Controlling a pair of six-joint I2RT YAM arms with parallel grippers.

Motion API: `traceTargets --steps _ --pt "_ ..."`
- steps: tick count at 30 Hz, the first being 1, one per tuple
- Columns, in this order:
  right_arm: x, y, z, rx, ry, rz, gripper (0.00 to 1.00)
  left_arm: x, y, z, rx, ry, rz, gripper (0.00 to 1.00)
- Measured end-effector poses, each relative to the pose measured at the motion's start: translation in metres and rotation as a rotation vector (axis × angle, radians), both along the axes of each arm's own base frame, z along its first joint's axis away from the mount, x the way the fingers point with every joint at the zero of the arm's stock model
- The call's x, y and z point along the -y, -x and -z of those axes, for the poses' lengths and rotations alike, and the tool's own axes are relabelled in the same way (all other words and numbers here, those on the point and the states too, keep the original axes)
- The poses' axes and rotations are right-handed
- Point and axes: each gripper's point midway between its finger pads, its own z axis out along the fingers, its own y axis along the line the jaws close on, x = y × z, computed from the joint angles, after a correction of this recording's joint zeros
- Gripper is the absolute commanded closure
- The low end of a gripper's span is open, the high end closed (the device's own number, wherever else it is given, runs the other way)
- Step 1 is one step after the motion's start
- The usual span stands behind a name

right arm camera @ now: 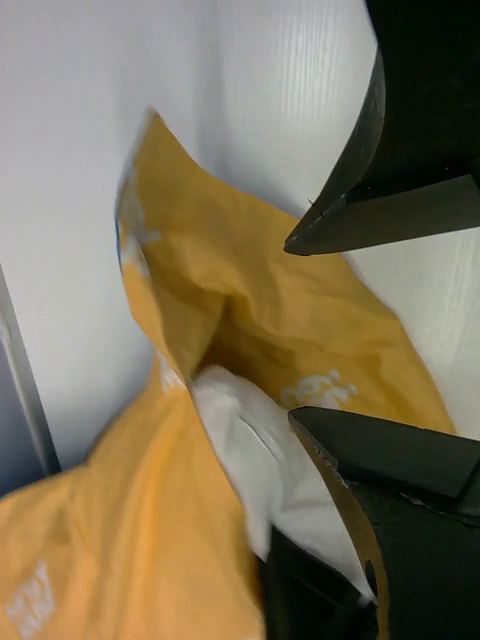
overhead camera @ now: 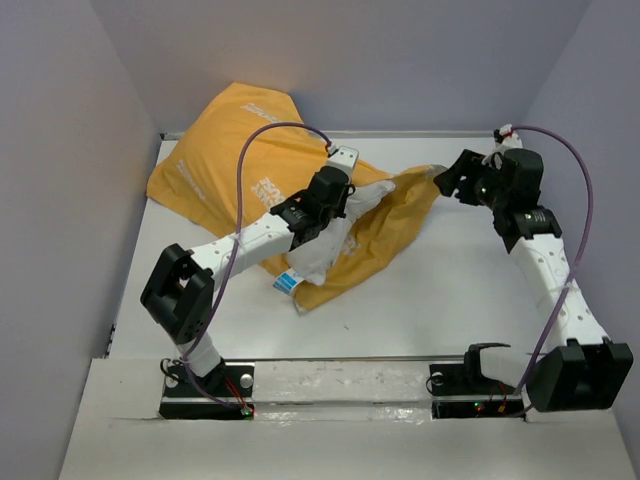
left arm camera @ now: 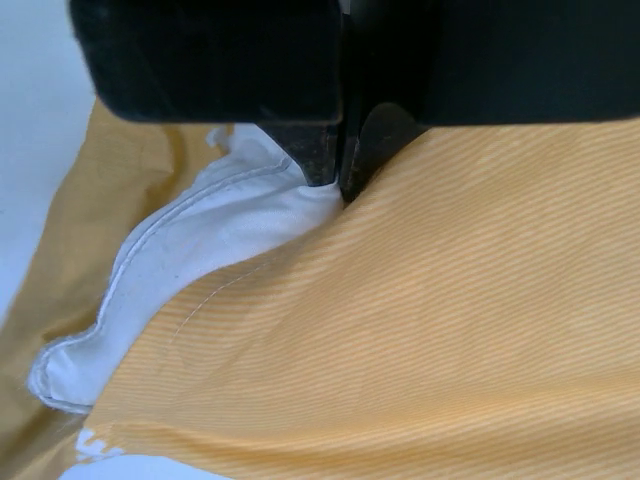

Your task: Put the pillow into the pillowcase

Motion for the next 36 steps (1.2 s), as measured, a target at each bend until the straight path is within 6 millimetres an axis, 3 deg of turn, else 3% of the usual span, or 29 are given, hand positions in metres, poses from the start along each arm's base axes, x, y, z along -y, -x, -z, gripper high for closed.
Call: traceTargets --steps 1,2,3,4,6,8,9,10,11,12,13,15,22,24,27,28,30,32,33,34,36 --pt "-0.015 0.012 -0.003 0.015 -0.005 -0.043 0.52 0.001 -0.001 -0.001 -0.004 0.016 0.007 1.00" --pt "-0.026 0.021 -0.005 0.027 -0.008 -0.075 0.61 0.004 0.000 -0.001 -0.010 0.031 0.018 1.00" --pt "-0.049 0.034 -0.007 0.055 -0.017 -0.138 0.89 0.005 0.000 -0.001 -0.018 0.043 0.028 1.00" --pt "-0.066 0.043 -0.007 0.076 -0.020 -0.187 1.00 0.006 0.000 0.000 -0.025 0.055 0.036 1.00" --pt "-0.092 0.052 0.004 0.070 -0.036 -0.267 1.00 0.009 -0.001 -0.001 -0.039 0.083 0.050 1.00" --pt "-0.114 0.048 0.034 0.011 -0.051 -0.310 0.98 0.010 -0.001 -0.001 -0.053 0.113 0.060 1.00" --pt "-0.119 0.042 0.052 -0.025 -0.049 -0.311 0.84 0.010 -0.002 -0.001 -0.059 0.128 0.063 1.00" --pt "-0.123 0.037 0.071 -0.069 -0.042 -0.307 0.80 0.011 -0.003 -0.002 -0.066 0.146 0.067 1.00" --pt "-0.126 0.032 0.099 -0.136 -0.028 -0.293 0.70 0.011 -0.004 -0.003 -0.072 0.165 0.068 1.00" --pt "-0.126 0.030 0.117 -0.180 -0.013 -0.282 0.70 0.012 -0.005 -0.004 -0.076 0.182 0.073 1.00" --pt "-0.127 0.029 0.146 -0.257 0.001 -0.266 0.60 0.013 -0.007 -0.006 -0.080 0.208 0.077 1.00" --pt "-0.130 0.029 0.168 -0.308 0.016 -0.252 0.53 0.013 -0.012 -0.011 -0.087 0.265 0.086 1.00" --pt "-0.167 0.008 0.182 -0.260 0.046 -0.252 0.51 0.009 -0.023 -0.019 -0.131 0.440 0.116 1.00" --pt "-0.170 -0.002 0.195 -0.267 0.067 -0.225 0.44 0.010 -0.024 -0.022 -0.135 0.462 0.126 1.00" --pt "-0.169 -0.009 0.224 -0.308 0.116 -0.188 0.44 0.012 -0.022 -0.024 -0.139 0.475 0.137 1.00" --pt "-0.168 -0.011 0.229 -0.315 0.130 -0.173 0.44 0.013 -0.022 -0.023 -0.141 0.481 0.140 1.00" --pt "-0.167 -0.018 0.240 -0.320 0.163 -0.143 0.56 0.013 -0.021 -0.023 -0.146 0.485 0.142 1.00" --pt "-0.171 -0.027 0.237 -0.297 0.196 -0.117 0.74 0.012 -0.021 -0.023 -0.147 0.490 0.141 1.00" --pt "-0.172 -0.029 0.237 -0.292 0.204 -0.109 0.75 0.012 -0.022 -0.023 -0.146 0.491 0.141 1.00" --pt "-0.174 -0.032 0.238 -0.283 0.226 -0.098 0.94 0.012 -0.023 -0.025 -0.141 0.494 0.140 1.00" --pt "-0.174 -0.035 0.240 -0.277 0.260 -0.081 1.00 0.011 -0.024 -0.025 -0.136 0.497 0.139 1.00"
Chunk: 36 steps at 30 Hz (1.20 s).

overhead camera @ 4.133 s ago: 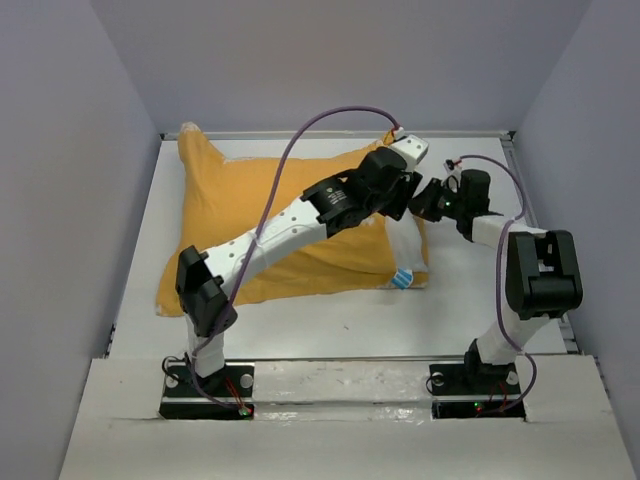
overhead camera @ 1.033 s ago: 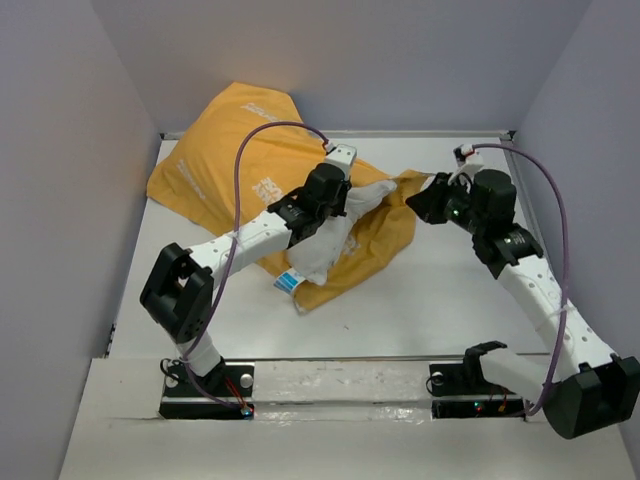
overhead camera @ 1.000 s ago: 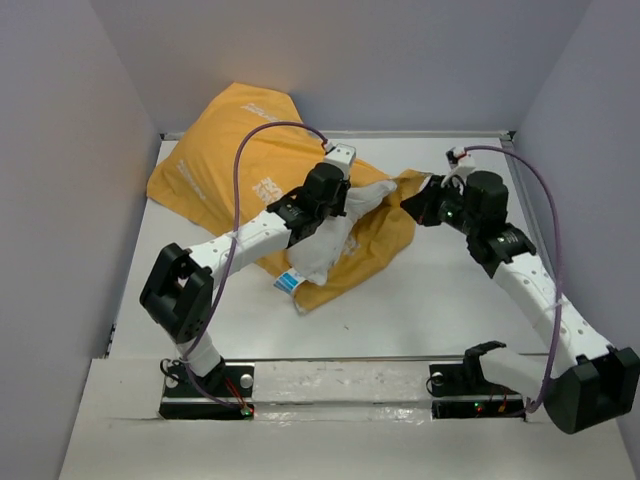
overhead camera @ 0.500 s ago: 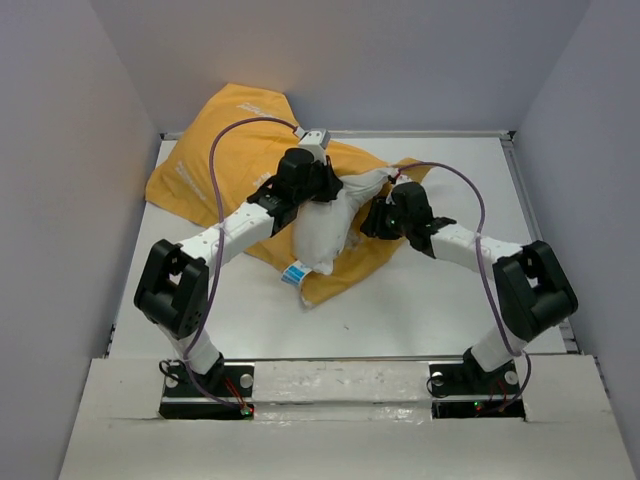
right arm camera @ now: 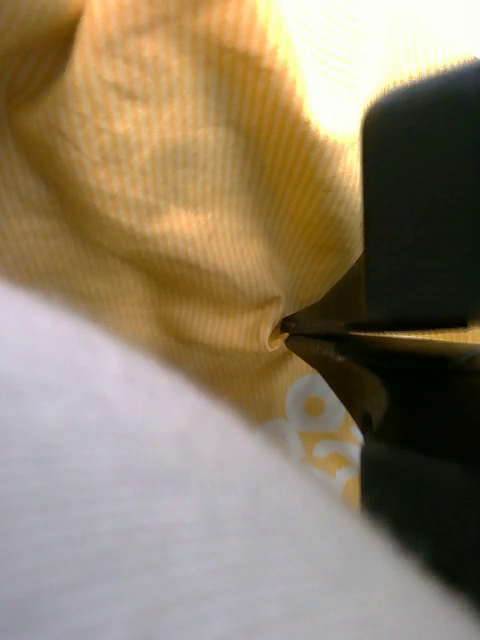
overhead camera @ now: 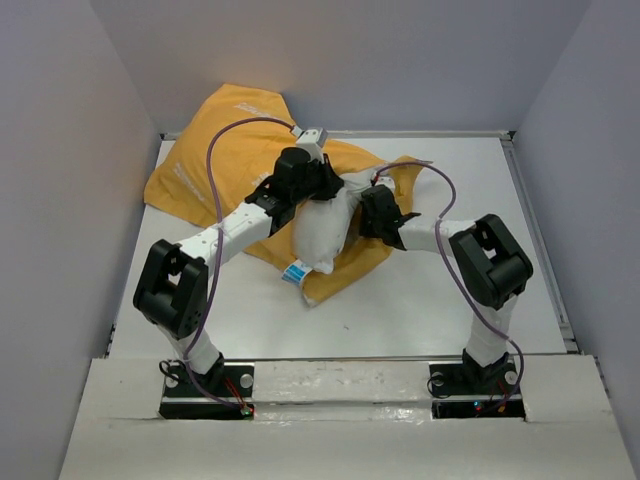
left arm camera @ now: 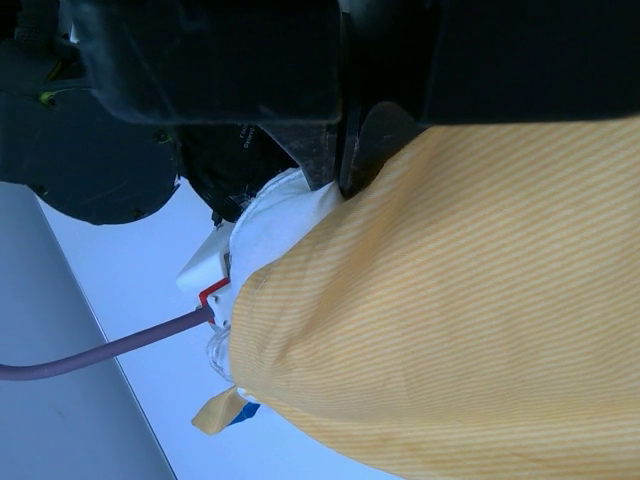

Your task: Put the pillow into the pillowcase

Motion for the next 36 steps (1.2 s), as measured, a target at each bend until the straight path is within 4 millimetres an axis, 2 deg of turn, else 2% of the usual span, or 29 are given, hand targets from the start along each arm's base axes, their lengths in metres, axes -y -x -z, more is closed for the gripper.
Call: traceTargets --steps 4,9,12,17,21,24,28,32,36 --pt "0.004 0.002 0.005 0.001 0.043 0.031 1.00 -0.003 -0.001 0.004 -0.004 -0.006 -0.010 1.00" --pt "0.016 0.015 -0.008 0.017 0.055 0.035 1.00 -0.006 -0.005 0.004 0.012 -0.018 -0.035 1.00" --pt "0.025 0.038 -0.031 0.038 0.031 0.015 1.00 -0.012 -0.012 0.002 0.037 -0.042 -0.074 1.00" --pt "0.029 0.081 -0.075 0.100 -0.083 -0.072 1.00 -0.017 -0.044 0.000 0.111 -0.112 -0.154 1.00" --pt "0.033 0.122 -0.105 0.145 -0.172 -0.181 1.00 -0.018 -0.069 0.020 0.129 -0.191 -0.182 1.00" --pt "0.032 0.141 -0.136 0.204 -0.228 -0.239 1.00 -0.015 -0.081 0.040 0.131 -0.243 -0.179 1.00" --pt "0.045 0.157 -0.172 0.285 -0.248 -0.243 1.00 -0.014 -0.083 0.042 0.145 -0.250 -0.174 1.00" --pt "0.058 0.161 -0.204 0.343 -0.244 -0.207 1.00 -0.017 -0.067 0.044 0.174 -0.221 -0.170 1.00" --pt "0.078 0.162 -0.216 0.357 -0.189 -0.118 1.00 -0.030 -0.042 0.042 0.203 -0.192 -0.174 1.00"
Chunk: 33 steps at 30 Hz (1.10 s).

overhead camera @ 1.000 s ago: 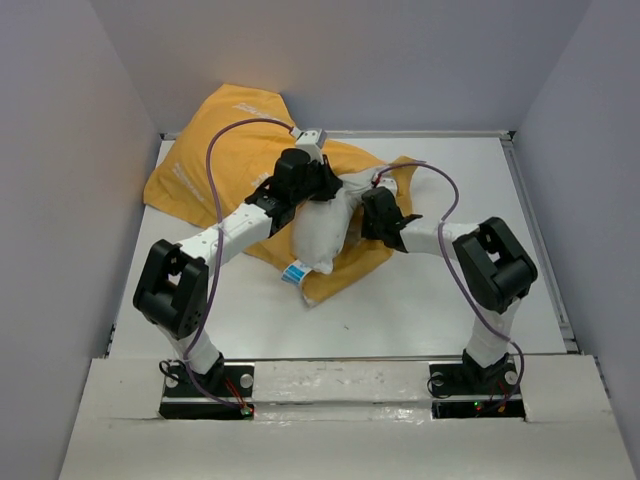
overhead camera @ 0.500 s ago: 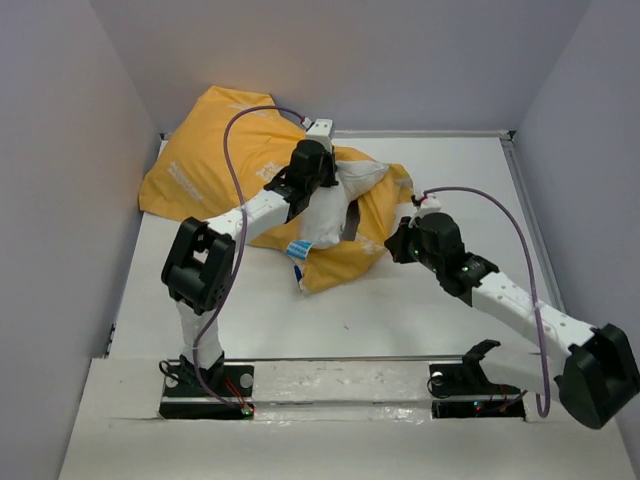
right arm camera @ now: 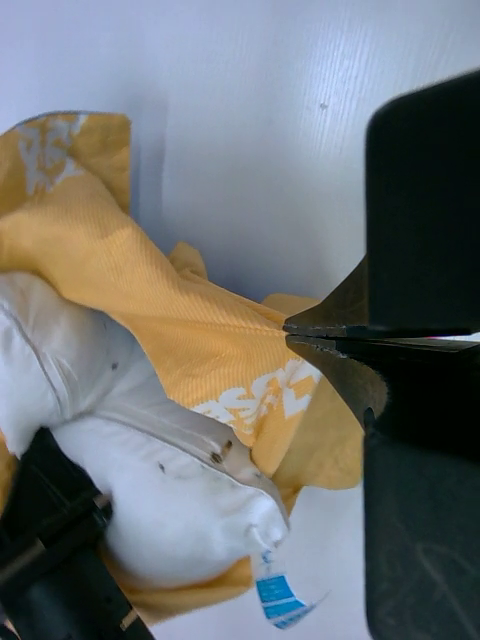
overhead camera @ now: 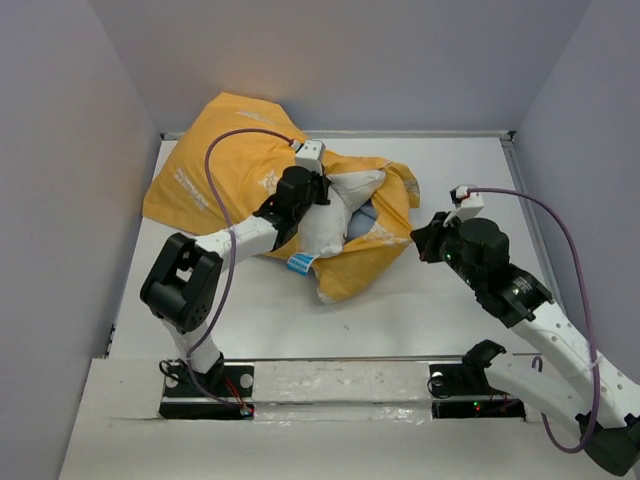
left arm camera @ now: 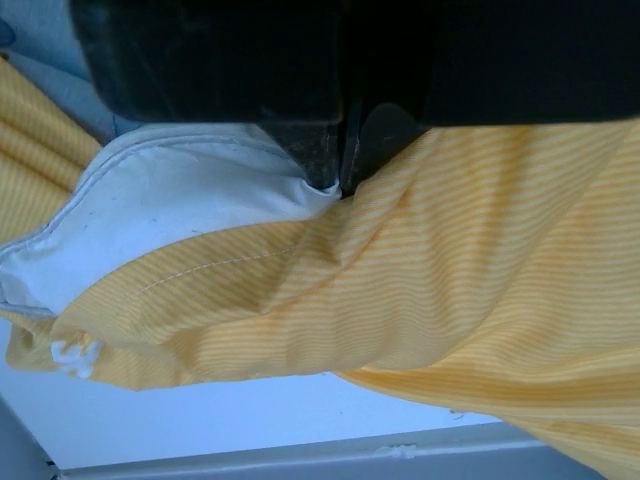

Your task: Put the pillow into the pillowcase

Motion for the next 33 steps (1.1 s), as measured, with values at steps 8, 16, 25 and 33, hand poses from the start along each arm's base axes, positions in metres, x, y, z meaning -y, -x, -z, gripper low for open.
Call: traceTargets --steps 8,16,25,33 --pt "0.038 -0.007 -0.035 0.071 0.056 0.196 1.00 0.003 0.055 0.001 0.055 0.076 0.044 1.00" --pt "0.032 -0.010 -0.040 0.061 0.085 0.163 1.00 0.001 0.106 0.012 0.050 0.060 0.045 1.00" --pt "0.050 -0.007 -0.034 0.068 0.145 0.228 1.00 0.007 0.168 0.010 0.083 0.037 0.104 1.00" --pt "0.034 -0.118 -0.003 -0.002 0.246 0.318 1.00 0.016 0.213 0.004 0.130 0.042 0.203 1.00"
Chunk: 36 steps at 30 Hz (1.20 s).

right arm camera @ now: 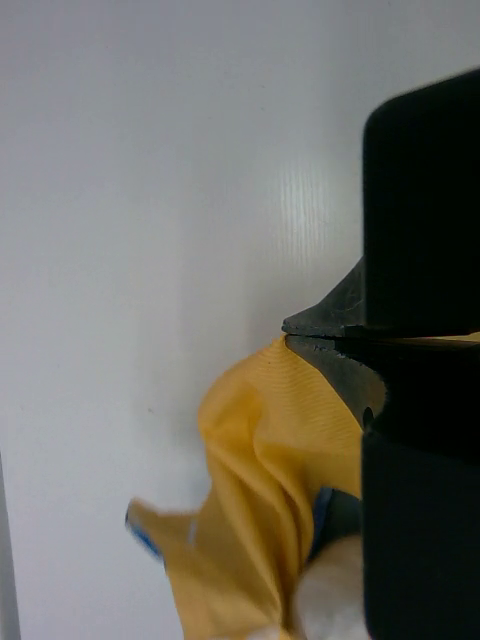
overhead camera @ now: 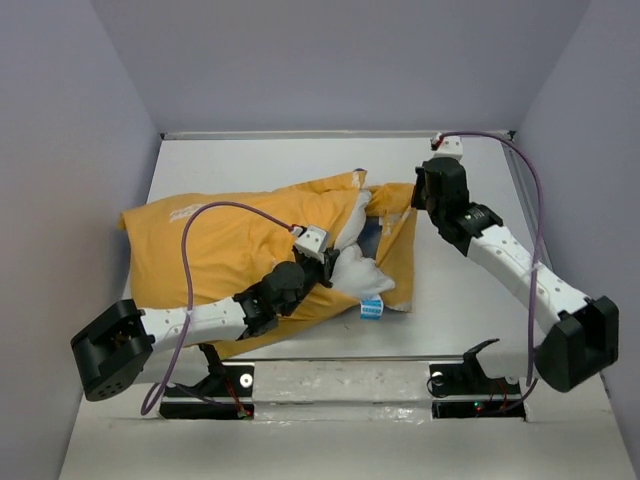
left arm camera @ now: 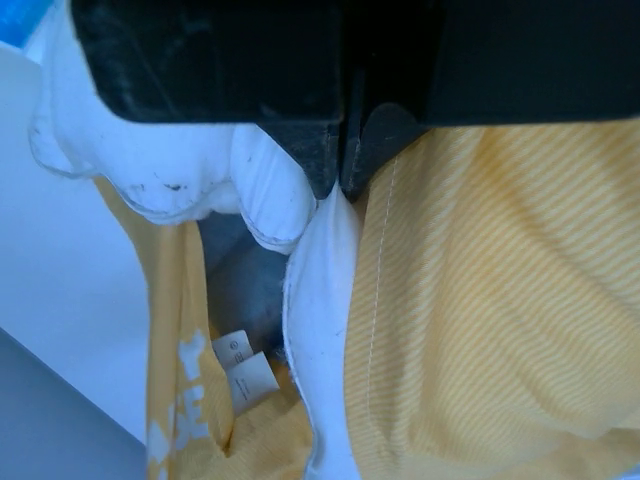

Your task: Put the pillow into the pillowcase

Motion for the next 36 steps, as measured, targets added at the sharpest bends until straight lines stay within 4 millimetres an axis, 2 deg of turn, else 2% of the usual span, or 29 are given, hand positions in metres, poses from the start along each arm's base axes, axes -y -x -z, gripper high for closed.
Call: traceTargets --steps 3,6,7,9,10,11,13,15,16,17,18,19,20,21,22,23,24,25,26,27,29,30,32,34,36 --pt "0.013 -0.034 0.014 -0.032 0.008 0.059 1.00 -0.006 0.001 -0.001 0.009 -0.002 -0.013 1.00" --pt "0.019 -0.070 0.001 0.000 -0.011 0.098 1.00 -0.009 0.000 -0.007 0.028 0.006 -0.024 1.00" --pt "0.023 -0.078 -0.006 0.031 -0.015 0.118 1.00 -0.009 0.000 -0.007 0.028 0.009 -0.021 1.00" --pt "0.038 -0.100 -0.042 0.157 -0.081 0.174 1.00 -0.002 0.010 0.003 0.008 -0.027 0.029 1.00" --pt "0.046 -0.102 -0.064 0.224 -0.118 0.192 1.00 0.001 0.016 0.013 -0.010 -0.057 0.051 1.00" --pt "0.051 -0.101 -0.081 0.270 -0.147 0.191 1.00 0.002 0.019 0.020 -0.022 -0.080 0.062 1.00" --pt "0.056 -0.083 -0.124 0.373 -0.219 0.156 1.00 0.002 0.020 0.040 -0.058 -0.145 0.072 1.00" --pt "0.050 -0.050 -0.173 0.483 -0.290 0.084 1.00 0.005 0.014 0.045 -0.073 -0.167 0.065 1.00" --pt "0.047 -0.024 -0.191 0.526 -0.323 0.032 1.00 0.007 0.011 0.045 -0.077 -0.170 0.060 1.00" --pt "0.045 -0.002 -0.197 0.550 -0.347 -0.004 1.00 0.010 0.006 0.043 -0.078 -0.171 0.055 1.00" --pt "0.038 0.014 -0.195 0.546 -0.363 -0.059 1.00 0.012 0.002 0.042 -0.080 -0.170 0.051 1.00" --pt "0.034 0.023 -0.194 0.544 -0.373 -0.092 1.00 0.014 -0.003 0.041 -0.082 -0.170 0.045 1.00" --pt "0.021 0.037 -0.188 0.533 -0.384 -0.167 1.00 0.015 -0.007 0.041 -0.087 -0.174 0.040 1.00" --pt "0.005 0.042 -0.175 0.492 -0.387 -0.237 1.00 0.016 -0.009 0.041 -0.089 -0.175 0.038 1.00" --pt "-0.010 0.040 -0.148 0.413 -0.382 -0.288 1.00 0.016 -0.012 0.041 -0.094 -0.175 0.033 1.00" --pt "-0.038 0.043 -0.120 0.326 -0.384 -0.367 1.00 0.016 -0.012 0.041 -0.101 -0.172 0.030 1.00" --pt "-0.054 0.042 -0.092 0.248 -0.380 -0.408 1.00 0.015 -0.013 0.039 -0.107 -0.165 0.024 1.00" --pt "-0.073 0.046 -0.049 0.137 -0.371 -0.460 0.91 0.014 -0.014 0.038 -0.113 -0.158 0.020 1.00" --pt "-0.082 0.048 -0.022 0.065 -0.366 -0.479 0.87 0.012 -0.014 0.037 -0.121 -0.146 0.013 1.00" --pt "-0.092 0.059 0.036 -0.092 -0.349 -0.502 0.83 0.010 -0.015 0.032 -0.130 -0.123 0.003 1.00" --pt "-0.090 0.083 0.113 -0.309 -0.311 -0.491 0.74 0.005 -0.017 0.025 -0.143 -0.078 -0.012 1.00" --pt "-0.085 0.094 0.140 -0.390 -0.294 -0.476 0.66 0.001 -0.017 0.022 -0.152 -0.051 -0.018 1.00" --pt "-0.083 0.101 0.158 -0.448 -0.285 -0.462 0.60 -0.006 -0.017 0.018 -0.164 -0.011 -0.021 1.00" --pt "-0.088 0.099 0.163 -0.451 -0.273 -0.468 0.55 -0.018 -0.018 0.021 -0.191 0.039 -0.026 1.00" --pt "-0.103 0.101 0.165 -0.450 -0.265 -0.507 0.50 -0.025 -0.020 0.025 -0.209 0.058 -0.037 1.00"
